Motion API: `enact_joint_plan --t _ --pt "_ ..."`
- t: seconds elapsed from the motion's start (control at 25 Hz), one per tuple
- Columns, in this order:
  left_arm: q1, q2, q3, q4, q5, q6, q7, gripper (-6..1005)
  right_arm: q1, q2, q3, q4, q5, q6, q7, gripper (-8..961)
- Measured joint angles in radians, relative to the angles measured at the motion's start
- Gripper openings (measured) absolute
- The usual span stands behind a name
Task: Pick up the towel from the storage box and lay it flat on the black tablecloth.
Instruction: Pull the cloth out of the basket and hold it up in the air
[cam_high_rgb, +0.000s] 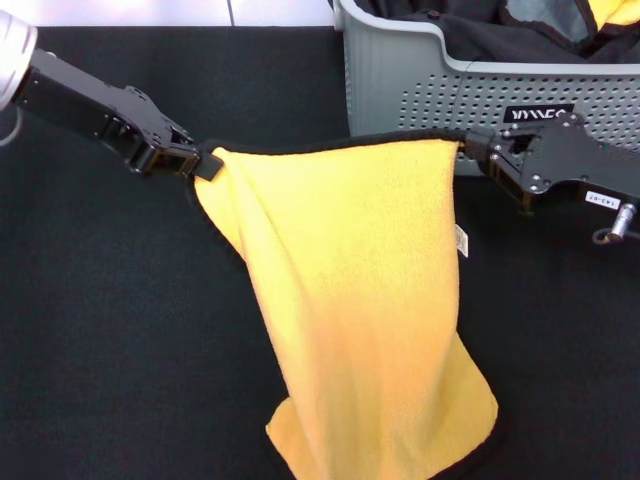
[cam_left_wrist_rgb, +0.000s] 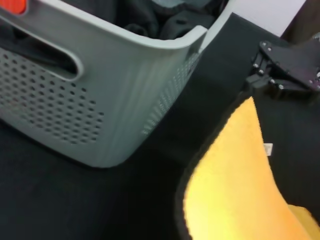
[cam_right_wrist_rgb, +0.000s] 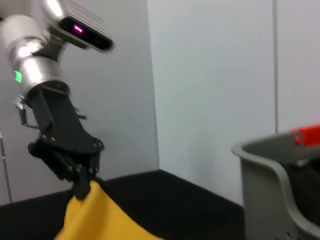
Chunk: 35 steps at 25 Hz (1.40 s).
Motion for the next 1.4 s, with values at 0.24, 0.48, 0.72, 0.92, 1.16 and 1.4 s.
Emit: enact_joint_plan --t 0.24,0.48,0.72,0.92,1.16,1.4 --pt "0.014 -0.011 -0.059 0.011 -0.162 0.122 0.024 25 -0.097 -0.014 0.029 -0.15 0.0 0.125 -0.02 5" --pt "0.092 -0.011 -0.101 0.16 -0.435 0.172 0.033 25 -0.263 -0.005 0.082 -0.413 0.035 0.214 -0.031 5" --pt "0.074 -0.009 -0.101 0.189 -0.486 0.175 0.033 26 -0.337 0.014 0.139 -0.618 0.034 0.213 -0.046 5" --pt "0.095 -0.001 -0.095 0.19 -0.514 0.245 0.021 26 -0.406 0.014 0.136 -0.684 0.029 0.272 0.015 5" --pt "0.251 0.144 0.077 0.195 -0.833 0.263 -0.037 26 -0.536 0.02 0.192 -0.831 0.094 0.448 0.218 5" --pt "0.272 0.126 0.105 0.176 -0.773 0.258 -0.074 26 -0.439 0.013 0.194 -0.725 0.011 0.312 0.303 5"
